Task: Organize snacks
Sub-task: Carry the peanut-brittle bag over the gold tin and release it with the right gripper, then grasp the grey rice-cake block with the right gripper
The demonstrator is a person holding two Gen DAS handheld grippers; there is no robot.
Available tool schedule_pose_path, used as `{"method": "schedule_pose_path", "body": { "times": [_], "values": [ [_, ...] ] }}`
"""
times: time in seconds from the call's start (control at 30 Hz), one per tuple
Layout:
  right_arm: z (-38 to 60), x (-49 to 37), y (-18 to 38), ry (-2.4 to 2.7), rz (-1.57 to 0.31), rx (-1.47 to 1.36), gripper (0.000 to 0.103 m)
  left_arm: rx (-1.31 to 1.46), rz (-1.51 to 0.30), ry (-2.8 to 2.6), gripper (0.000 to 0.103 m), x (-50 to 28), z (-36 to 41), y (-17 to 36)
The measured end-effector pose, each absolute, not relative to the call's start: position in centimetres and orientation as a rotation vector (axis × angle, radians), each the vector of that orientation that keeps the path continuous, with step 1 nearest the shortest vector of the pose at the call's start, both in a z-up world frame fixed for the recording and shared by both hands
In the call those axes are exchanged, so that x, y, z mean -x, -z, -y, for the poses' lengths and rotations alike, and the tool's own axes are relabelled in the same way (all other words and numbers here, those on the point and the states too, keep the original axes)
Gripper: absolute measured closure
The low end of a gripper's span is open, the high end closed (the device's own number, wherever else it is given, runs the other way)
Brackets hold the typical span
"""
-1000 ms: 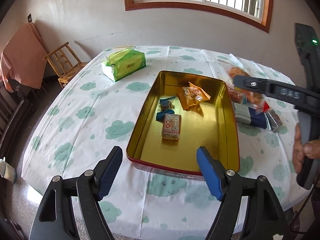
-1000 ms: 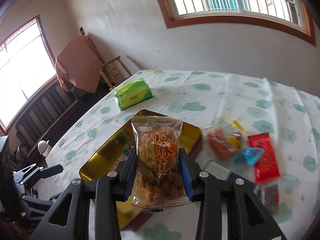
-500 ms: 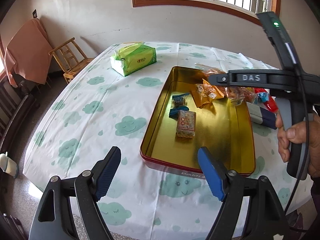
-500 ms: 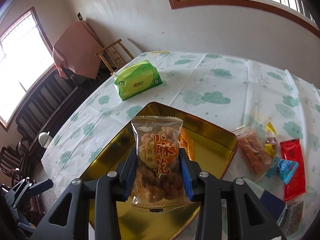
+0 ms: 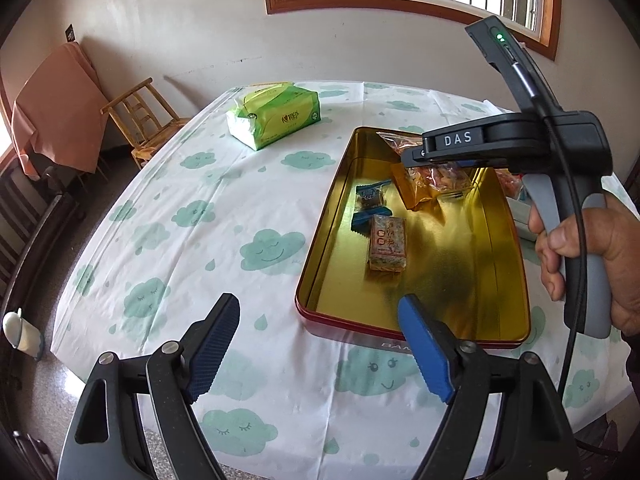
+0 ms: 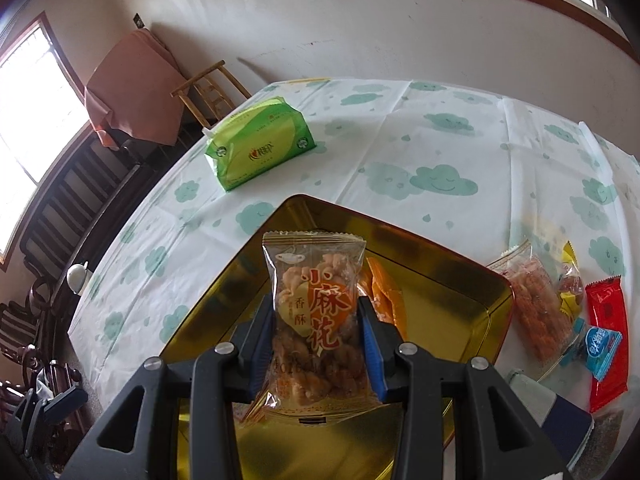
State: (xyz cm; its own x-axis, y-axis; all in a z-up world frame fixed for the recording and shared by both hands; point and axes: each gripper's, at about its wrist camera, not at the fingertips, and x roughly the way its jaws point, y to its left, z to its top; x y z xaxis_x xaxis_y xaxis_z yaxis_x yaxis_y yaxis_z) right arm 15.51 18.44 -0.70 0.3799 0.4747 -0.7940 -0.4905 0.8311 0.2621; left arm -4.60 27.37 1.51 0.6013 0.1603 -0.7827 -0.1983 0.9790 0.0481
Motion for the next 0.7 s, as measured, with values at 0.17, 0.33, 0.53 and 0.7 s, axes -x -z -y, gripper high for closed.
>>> {"method": "schedule_pose_path", "body": {
  "times": [0.17, 0.33, 0.53, 0.7],
  "values": [
    [-18.7, -16.4, 1.3, -0.59, -1.026, 0.014, 0.063, 0.055, -0.913, -0.203, 0.024, 4.6, -27.8, -1.0],
    [-19.4, -16.9, 1.7, -0.587, -1.04, 0.0, 0.063, 0.056, -0.92, -0.204, 0.024, 4.6, -28.0, -0.8],
    [-19.4, -17.1, 1.5, -0.619, -1.042, -0.073, 0.062, 0.055, -0.926, -0.207, 0.024, 4.6, -27.9, -0.7],
    [-16.9, -16.5, 0.0, -0.644, -0.993, -0.159, 0.062, 0.043, -0.928, -0.202, 0.024, 4.8, -27.4, -1.0]
  ]
}}
